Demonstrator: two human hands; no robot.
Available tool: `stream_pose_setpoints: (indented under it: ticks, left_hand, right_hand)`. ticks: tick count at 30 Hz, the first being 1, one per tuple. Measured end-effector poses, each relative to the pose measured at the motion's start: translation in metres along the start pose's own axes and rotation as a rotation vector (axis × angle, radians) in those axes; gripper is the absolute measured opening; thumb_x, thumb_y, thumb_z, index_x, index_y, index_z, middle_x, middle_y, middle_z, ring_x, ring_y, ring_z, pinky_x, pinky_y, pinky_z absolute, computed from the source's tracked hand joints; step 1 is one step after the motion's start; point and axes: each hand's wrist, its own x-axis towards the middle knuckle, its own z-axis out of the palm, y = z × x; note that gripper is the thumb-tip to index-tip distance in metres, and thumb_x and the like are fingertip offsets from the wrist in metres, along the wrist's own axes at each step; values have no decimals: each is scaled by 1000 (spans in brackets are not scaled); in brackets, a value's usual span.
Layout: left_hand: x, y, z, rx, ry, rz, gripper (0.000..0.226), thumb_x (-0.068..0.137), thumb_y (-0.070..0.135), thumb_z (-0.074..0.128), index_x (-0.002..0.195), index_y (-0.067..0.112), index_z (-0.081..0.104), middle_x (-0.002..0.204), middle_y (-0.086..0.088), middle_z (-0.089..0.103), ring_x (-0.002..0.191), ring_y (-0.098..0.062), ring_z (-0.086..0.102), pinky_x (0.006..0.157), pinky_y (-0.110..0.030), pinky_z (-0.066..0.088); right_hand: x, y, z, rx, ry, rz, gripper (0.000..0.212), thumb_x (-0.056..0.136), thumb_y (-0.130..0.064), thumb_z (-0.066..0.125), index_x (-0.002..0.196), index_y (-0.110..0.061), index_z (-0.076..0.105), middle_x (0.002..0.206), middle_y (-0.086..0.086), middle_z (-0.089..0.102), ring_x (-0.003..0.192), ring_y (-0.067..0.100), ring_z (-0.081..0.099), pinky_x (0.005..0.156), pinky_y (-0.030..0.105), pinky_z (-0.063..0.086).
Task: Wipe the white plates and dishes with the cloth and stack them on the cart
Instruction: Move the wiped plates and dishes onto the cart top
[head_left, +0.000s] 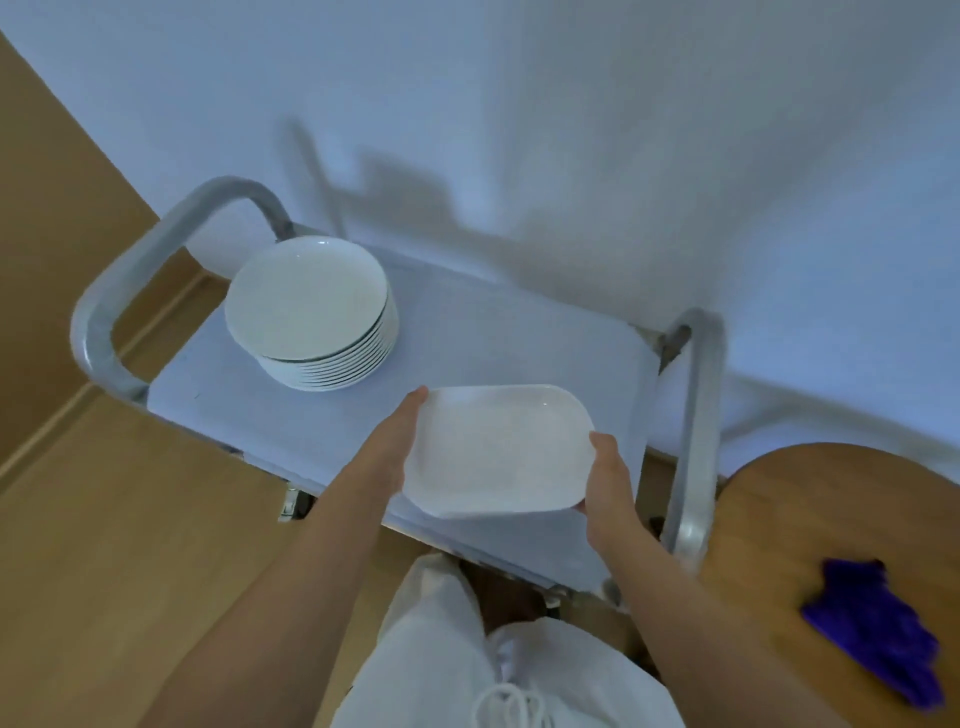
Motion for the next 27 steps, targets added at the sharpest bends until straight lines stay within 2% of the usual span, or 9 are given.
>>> stream_pose_setpoints:
  ticks: [3,6,10,12,15,18,21,24,27]
  left_hand:
    - [30,22,11,42,-102,-67,47,89,54,56,119,18,58,129,-7,57,116,-26,54,104,-41,39]
    - [59,42,26,115,-154,-93,57,89,54,56,127,13,57,129,-8,58,116,-26,55,102,-39,41]
    - [89,61,43,190,-204,-103,48,89,53,57,117,14,60,115,-11,63,93,-26,60,85,-37,46]
    - [101,66,47,216,-207,-109,47,88,53,58,114,14,59,113,-11,63,94,-27,60,88,-40,48]
    - [118,69,52,259,-195,-139,57,86,56,59,121,11,59,116,-12,62,102,-30,61,95,-44,48]
    - [127,71,55,274,-183,-147,57,85,57,60,119,11,60,105,-9,63,90,-27,61,84,-38,49]
    - [132,70,60,302,-189,-140,52,85,57,59,114,13,60,93,-6,64,78,-23,60,78,-36,47]
    - [135,67,61,352,-182,-129,60,86,60,57,122,11,58,108,-7,62,91,-26,59,86,-38,48]
    - [134,67,61,389,-188,-137,64,85,63,55,124,12,56,112,-6,60,93,-27,57,84,-37,45]
  right_hand:
    - [11,-5,10,57,72,44,30,97,-40,36,113,-21,53,102,4,59,87,19,54,72,35,47]
    - [22,-11,21,137,151,98,29,96,-40,37,111,-21,53,96,1,59,84,17,54,62,31,45]
    - [38,-17,34,215,239,142,26,96,-39,39,108,-20,53,93,0,59,81,16,55,60,30,44]
    - [43,-19,39,236,261,146,24,96,-38,39,105,-21,54,91,-2,59,80,15,55,59,30,43]
    - [53,-21,45,259,293,153,22,96,-37,40,104,-22,55,92,-2,60,81,15,56,59,30,44]
    - [60,-23,49,264,312,154,24,96,-37,41,108,-21,55,94,-1,60,83,15,56,62,30,45]
    - [64,-20,51,274,340,163,25,95,-36,42,108,-19,56,99,2,61,87,18,56,75,33,47]
    - [65,-15,51,270,354,161,23,95,-35,41,101,-20,58,98,3,61,87,19,56,76,33,46]
    - [64,-15,51,274,354,148,20,95,-35,41,89,-25,57,94,0,62,84,16,56,70,31,46]
